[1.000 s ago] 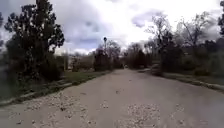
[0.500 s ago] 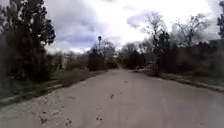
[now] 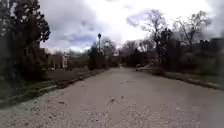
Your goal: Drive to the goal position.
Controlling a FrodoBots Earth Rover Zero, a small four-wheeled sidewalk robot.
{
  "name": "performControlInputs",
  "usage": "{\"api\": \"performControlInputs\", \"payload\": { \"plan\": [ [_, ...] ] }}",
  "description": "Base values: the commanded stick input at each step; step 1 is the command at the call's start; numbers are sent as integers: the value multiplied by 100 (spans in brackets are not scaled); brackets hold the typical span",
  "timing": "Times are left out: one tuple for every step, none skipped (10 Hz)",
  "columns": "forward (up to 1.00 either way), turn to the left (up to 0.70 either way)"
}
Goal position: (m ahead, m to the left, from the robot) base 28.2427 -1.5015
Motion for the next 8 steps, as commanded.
{"api": "performControlInputs", "payload": {
  "plan": [
    [70, 0],
    [70, 0],
    [70, 0],
    [70, 0],
    [70, 0],
    [70, 0],
    [70, 0],
    [70, 0]
  ]
}}
